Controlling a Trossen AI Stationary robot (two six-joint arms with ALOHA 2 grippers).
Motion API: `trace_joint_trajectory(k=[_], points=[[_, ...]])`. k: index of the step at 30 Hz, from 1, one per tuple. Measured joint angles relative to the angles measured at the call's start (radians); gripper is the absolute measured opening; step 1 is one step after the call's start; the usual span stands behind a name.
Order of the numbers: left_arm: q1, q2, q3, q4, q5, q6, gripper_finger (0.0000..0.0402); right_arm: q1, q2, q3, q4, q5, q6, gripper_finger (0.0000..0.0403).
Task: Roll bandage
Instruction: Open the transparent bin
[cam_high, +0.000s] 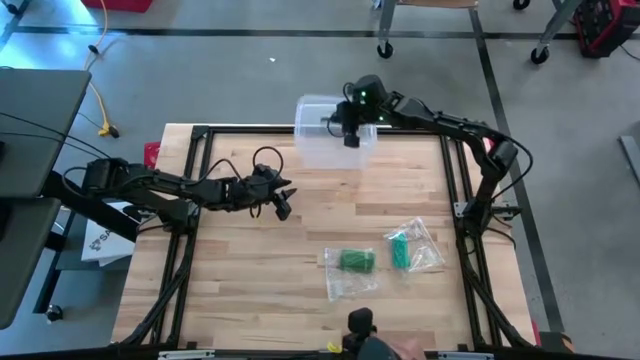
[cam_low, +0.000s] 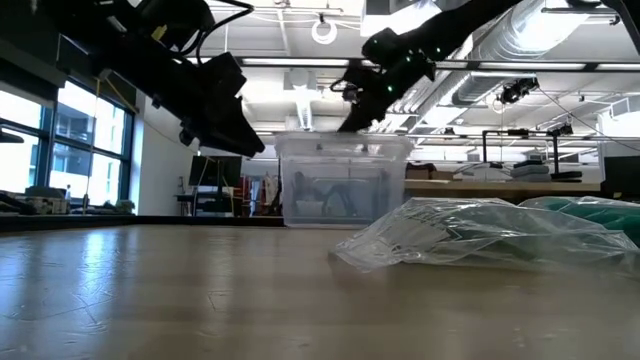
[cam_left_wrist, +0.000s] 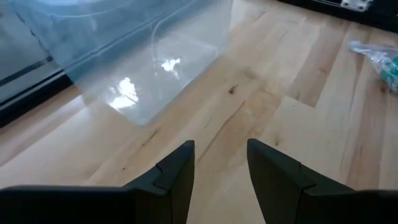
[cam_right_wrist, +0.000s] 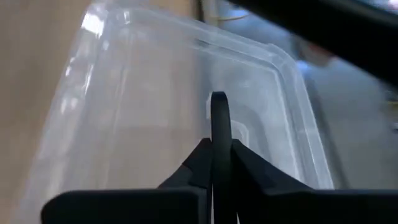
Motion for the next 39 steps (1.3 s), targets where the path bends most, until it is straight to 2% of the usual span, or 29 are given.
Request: trace_joint_trajectory(k=[4, 10, 12, 16, 18, 21, 23, 26, 29, 33, 35, 39], points=[[-0.024, 0.0, 0.0, 0.002, -0.004, -0.008, 0.014, 0.028, -0.019, 0.105, -0.048, 0.094, 0.014, 0.0025], [-0.09, -0.006, 0.002, 0.004, -0.008, -0.075, 0.014, 0.09, -0.083, 0.225, -0.222, 0.086, 0.087, 0.0013], [-0.126, -0.011, 0.002, -0.002, -0.007, -0.102, 0.014, 0.116, -0.11, 0.231, -0.298, 0.024, 0.126, 0.0015], [-0.234, -0.067, 0.001, -0.061, -0.012, -0.177, 0.014, 0.185, -0.144, 0.171, -0.418, -0.269, 0.169, 0.0017], [-0.298, -0.109, 0.001, -0.078, -0.028, -0.181, 0.014, 0.23, -0.145, 0.111, -0.429, -0.377, 0.172, 0.0015], [-0.397, -0.17, 0.001, -0.09, -0.058, -0.159, 0.014, 0.304, -0.141, -0.014, -0.338, -0.42, 0.231, 0.0014], [-0.457, -0.2, 0.001, -0.084, -0.095, -0.141, 0.014, 0.352, -0.135, -0.12, -0.183, -0.401, 0.291, 0.0014], [-0.534, -0.222, 0.001, -0.084, -0.155, -0.13, 0.014, 0.415, -0.133, -0.274, 0.046, -0.273, 0.367, 0.0016], [-0.581, -0.23, 0.001, -0.068, -0.217, -0.122, 0.014, 0.425, -0.133, -0.372, 0.21, -0.181, 0.402, 0.002], [-0.601, -0.23, 0.001, -0.064, -0.28, -0.077, 0.014, 0.414, -0.125, -0.453, 0.301, -0.171, 0.468, 0.0027], [-0.598, -0.23, 0.001, -0.046, -0.304, -0.053, 0.014, 0.414, -0.126, -0.481, 0.341, -0.134, 0.482, 0.0037], [-0.596, -0.23, 0.001, -0.015, -0.311, -0.014, 0.014, 0.416, -0.126, -0.517, 0.349, -0.034, 0.477, 0.0089]])
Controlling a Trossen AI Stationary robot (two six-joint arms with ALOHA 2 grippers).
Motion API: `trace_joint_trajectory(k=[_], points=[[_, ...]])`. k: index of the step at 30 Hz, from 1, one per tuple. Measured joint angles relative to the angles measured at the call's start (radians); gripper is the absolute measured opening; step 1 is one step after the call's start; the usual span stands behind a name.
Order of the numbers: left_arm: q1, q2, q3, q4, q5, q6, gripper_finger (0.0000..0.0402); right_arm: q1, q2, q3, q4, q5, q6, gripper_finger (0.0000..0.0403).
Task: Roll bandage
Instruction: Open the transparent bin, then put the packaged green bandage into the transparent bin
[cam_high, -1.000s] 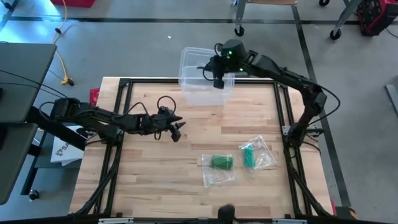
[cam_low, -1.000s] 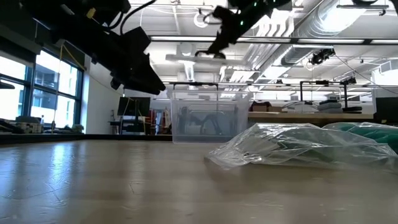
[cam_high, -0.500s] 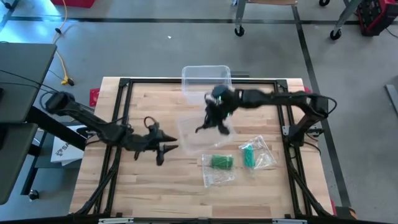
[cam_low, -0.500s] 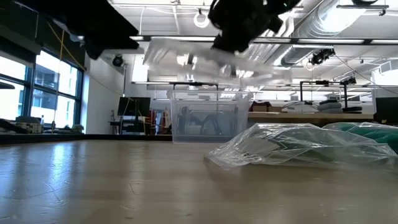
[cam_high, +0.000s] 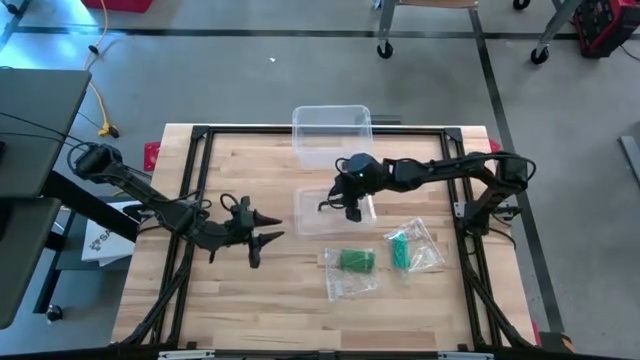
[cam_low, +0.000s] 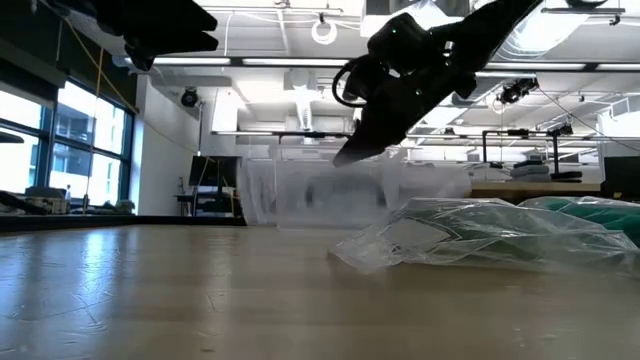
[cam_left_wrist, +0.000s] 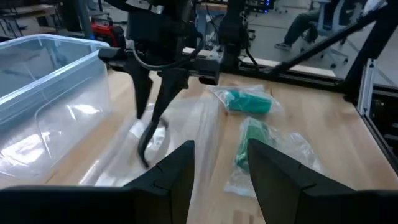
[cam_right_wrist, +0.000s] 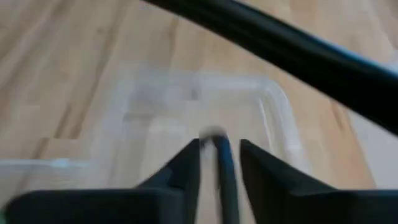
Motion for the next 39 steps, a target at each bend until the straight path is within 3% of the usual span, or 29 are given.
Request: trace_joint_trajectory(k=[4, 8, 14, 19, 23, 27, 30, 35, 39], points=[[0.0, 0.0, 0.0, 0.0, 0.001, 0.006, 0.014, 0.003, 0.0, 0.009, -0.02, 0.08, 0.008, 0.0165], [0.0, 0.0, 0.0, 0.0, 0.001, 0.007, 0.014, 0.01, -0.025, 0.086, -0.203, 0.129, 0.007, 0.0215], [0.0, 0.001, 0.0, -0.007, 0.002, -0.017, 0.014, 0.204, -0.157, 0.114, -0.472, 0.197, 0.004, 0.0214], [0.003, 0.008, -0.001, -0.008, 0.001, -0.008, 0.014, 0.393, -0.205, 0.019, -0.42, 0.089, 0.159, 0.0208], [0.018, 0.014, -0.001, -0.008, 0.0, -0.001, 0.014, 0.495, -0.116, -0.007, -0.3, 0.114, 0.23, 0.0208], [0.027, 0.033, -0.001, -0.002, 0.019, -0.034, 0.014, 0.553, 0.009, 0.03, -0.222, 0.262, 0.225, 0.0208], [0.023, 0.069, -0.001, 0.037, 0.088, -0.047, 0.014, 0.576, 0.094, 0.083, -0.222, 0.327, 0.235, 0.0208], [-0.001, 0.182, -0.001, 0.221, 0.166, -0.087, 0.014, 0.628, 0.218, 0.24, -0.207, 0.261, 0.207, 0.0208], [-0.035, 0.289, 0.0, 0.356, 0.189, -0.114, 0.014, 0.675, 0.339, 0.39, -0.384, 0.253, 0.184, 0.0208]])
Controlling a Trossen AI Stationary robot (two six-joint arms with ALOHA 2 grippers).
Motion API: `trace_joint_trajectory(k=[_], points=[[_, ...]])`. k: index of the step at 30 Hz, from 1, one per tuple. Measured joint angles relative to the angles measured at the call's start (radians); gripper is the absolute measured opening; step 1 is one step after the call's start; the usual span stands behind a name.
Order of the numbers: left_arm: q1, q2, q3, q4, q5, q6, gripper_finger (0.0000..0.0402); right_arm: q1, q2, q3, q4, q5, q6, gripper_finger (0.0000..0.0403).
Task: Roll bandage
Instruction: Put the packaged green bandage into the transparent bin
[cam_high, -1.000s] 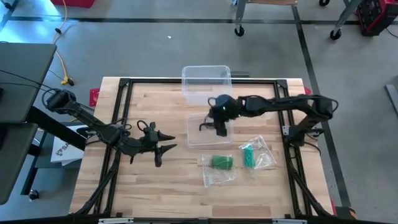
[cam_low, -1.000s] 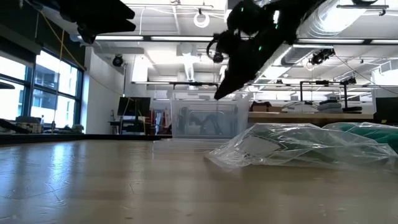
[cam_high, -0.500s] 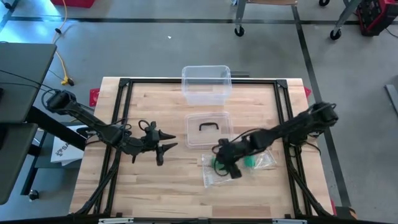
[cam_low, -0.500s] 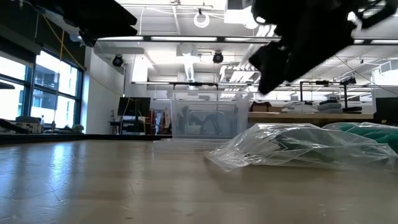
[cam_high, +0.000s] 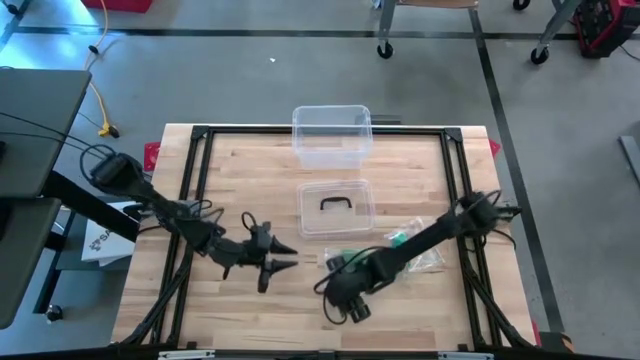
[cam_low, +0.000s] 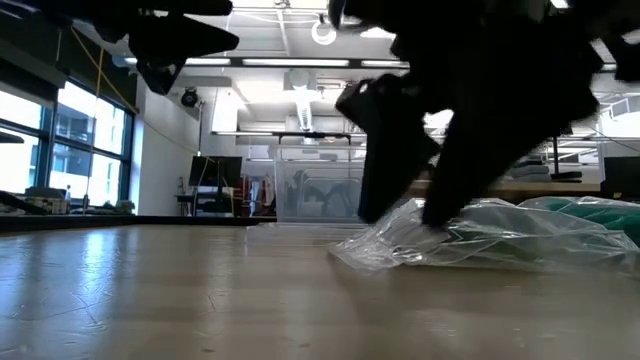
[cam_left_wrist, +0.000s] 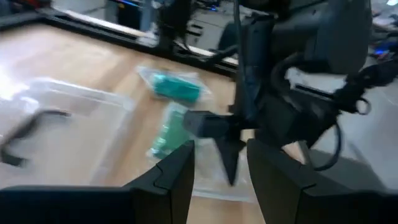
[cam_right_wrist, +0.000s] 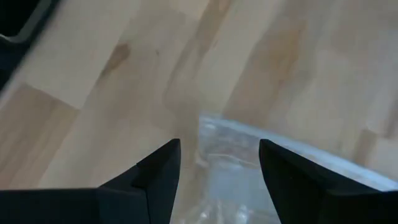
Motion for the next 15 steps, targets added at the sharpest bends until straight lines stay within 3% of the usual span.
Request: trace_joint_trajectory(k=[4, 7, 15], points=[[-0.048, 0.105, 0.007, 0.062, 0.007, -0.062, 0.014, 0.04, 0.094, 0.132, -0.115, 0.021, 0.023, 0.0208], [-0.093, 0.16, 0.029, 0.066, 0.026, -0.112, 0.014, 0.071, 0.147, 0.196, -0.183, 0.111, 0.07, 0.0208], [-0.2, 0.208, 0.106, 0.068, 0.014, -0.076, 0.014, 0.116, 0.175, 0.244, -0.28, 0.281, 0.308, 0.0208]])
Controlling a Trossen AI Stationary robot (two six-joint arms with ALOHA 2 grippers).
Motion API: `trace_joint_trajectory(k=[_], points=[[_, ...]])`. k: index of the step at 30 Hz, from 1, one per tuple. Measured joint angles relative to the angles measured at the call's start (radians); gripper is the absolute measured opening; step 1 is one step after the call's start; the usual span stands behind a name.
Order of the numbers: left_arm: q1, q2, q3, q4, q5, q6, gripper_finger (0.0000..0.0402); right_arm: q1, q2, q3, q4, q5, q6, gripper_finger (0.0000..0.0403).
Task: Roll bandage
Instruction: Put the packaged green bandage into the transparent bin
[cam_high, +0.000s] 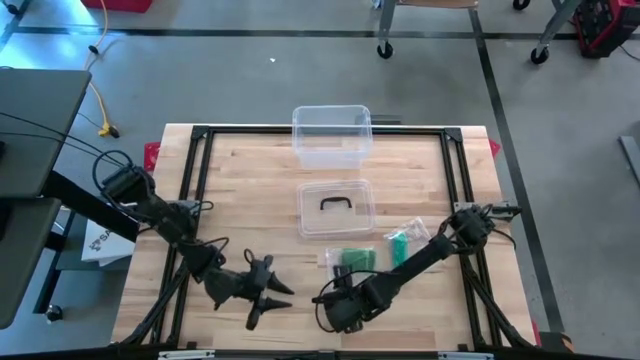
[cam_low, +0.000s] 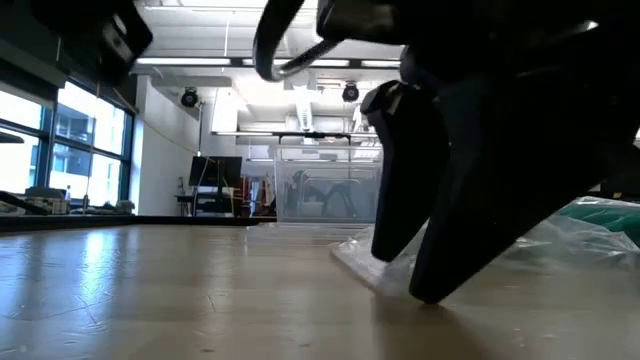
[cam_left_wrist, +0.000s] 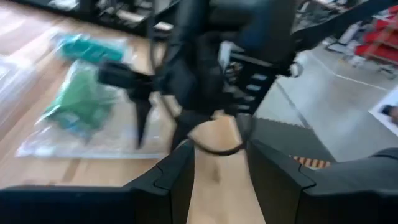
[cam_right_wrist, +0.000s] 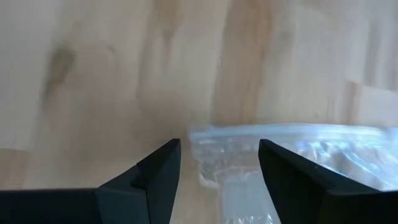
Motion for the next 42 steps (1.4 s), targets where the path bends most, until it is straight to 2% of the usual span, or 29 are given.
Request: trace_joint_trajectory(k=[6, 9, 11, 14, 16, 18, 22, 27, 31, 33, 36, 38, 40, 42], points=[[-0.036, 0.0, 0.032, 0.002, -0.051, 0.078, 0.014, 0.003, -0.002, -0.012, -0.035, 0.044, 0.01, 0.0208], [-0.037, 0.0, 0.034, 0.0, -0.057, 0.092, 0.014, -0.006, -0.006, -0.039, -0.033, 0.04, 0.011, 0.0192], [-0.037, 0.0, 0.034, 0.001, -0.074, 0.115, 0.014, -0.017, -0.01, -0.06, -0.022, 0.003, 0.014, 0.0164], [-0.045, 0.0, 0.034, 0.001, -0.124, 0.192, 0.0137, -0.032, -0.011, -0.083, -0.014, -0.07, 0.043, 0.0093], [-0.05, 0.0, 0.034, 0.012, -0.152, 0.242, 0.0132, -0.031, -0.017, -0.082, -0.023, -0.076, 0.064, 0.0035], [-0.05, 0.0, 0.034, 0.02, -0.155, 0.278, 0.0126, -0.02, -0.033, -0.079, -0.034, -0.061, 0.089, 0.0012], [-0.046, 0.001, 0.034, 0.025, -0.169, 0.33, 0.0117, 0.024, -0.105, -0.067, -0.068, 0.047, 0.168, 0.0016], [-0.018, 0.003, 0.033, 0.069, -0.17, 0.421, 0.0113, 0.113, -0.231, -0.056, -0.052, 0.273, 0.273, 0.0004], [0.017, 0.006, 0.034, 0.149, -0.063, 0.523, 0.0113, 0.178, -0.288, -0.058, -0.053, 0.385, 0.327, 0.0001], [0.045, 0.02, 0.034, 0.175, 0.016, 0.554, 0.0113, 0.199, -0.296, -0.054, -0.057, 0.399, 0.371, 0.0002], [0.1, 0.083, 0.053, 0.216, 0.121, 0.669, 0.0114, 0.225, -0.284, -0.06, -0.11, 0.358, 0.429, 0.0007], [0.136, 0.155, 0.101, 0.211, 0.147, 0.745, 0.012, 0.242, -0.287, -0.059, -0.152, 0.337, 0.512, 0.0008], [0.172, 0.236, 0.172, 0.152, 0.153, 0.784, 0.0133, 0.266, -0.291, -0.056, -0.203, 0.33, 0.622, 0.0009], [0.216, 0.301, 0.263, 0.023, 0.157, 0.783, 0.015, 0.293, -0.288, -0.058, -0.247, 0.329, 0.712, 0.0009]])
